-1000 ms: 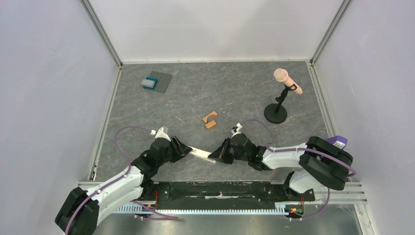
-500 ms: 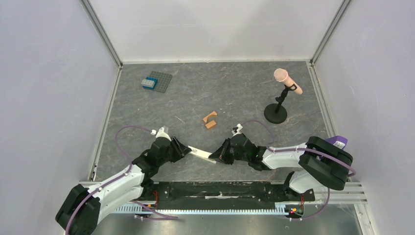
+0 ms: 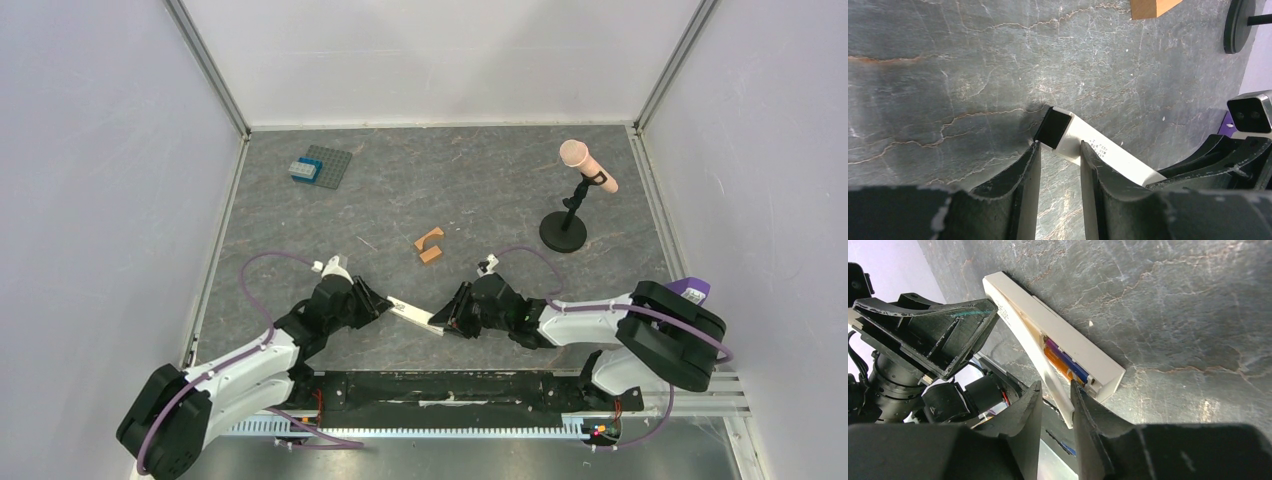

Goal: Load the batteries into the remote control

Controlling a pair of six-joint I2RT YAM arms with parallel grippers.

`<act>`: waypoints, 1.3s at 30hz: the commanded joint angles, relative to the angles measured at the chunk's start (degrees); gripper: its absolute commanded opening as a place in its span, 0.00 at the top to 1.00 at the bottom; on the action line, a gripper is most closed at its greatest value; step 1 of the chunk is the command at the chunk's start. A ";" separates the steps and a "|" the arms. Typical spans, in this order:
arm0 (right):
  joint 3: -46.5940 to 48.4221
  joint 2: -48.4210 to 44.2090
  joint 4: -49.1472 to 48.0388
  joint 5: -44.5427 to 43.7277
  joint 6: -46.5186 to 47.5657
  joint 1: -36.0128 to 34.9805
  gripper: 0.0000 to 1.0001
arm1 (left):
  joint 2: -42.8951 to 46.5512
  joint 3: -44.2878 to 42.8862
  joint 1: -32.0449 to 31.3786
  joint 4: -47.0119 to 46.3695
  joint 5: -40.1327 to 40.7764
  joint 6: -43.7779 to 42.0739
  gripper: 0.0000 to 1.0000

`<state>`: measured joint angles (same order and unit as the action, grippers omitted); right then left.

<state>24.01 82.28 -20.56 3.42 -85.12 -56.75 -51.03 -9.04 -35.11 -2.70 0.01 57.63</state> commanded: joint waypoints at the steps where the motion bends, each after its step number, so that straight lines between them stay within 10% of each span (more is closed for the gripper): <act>1: -1.41 -1.59 9.10 -3.07 1.01 0.15 0.69 | -3.00 1.13 -0.13 8.08 2.17 -2.17 0.69; 39: -2.83 -4.77 9.00 -2.71 2.15 0.59 0.58 | -3.56 0.95 -0.20 7.84 1.80 -2.21 0.70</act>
<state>20.62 76.09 -11.75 2.96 -84.12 -56.40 -52.97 -9.93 -35.11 -3.81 -0.03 57.65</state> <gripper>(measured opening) 0.395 0.306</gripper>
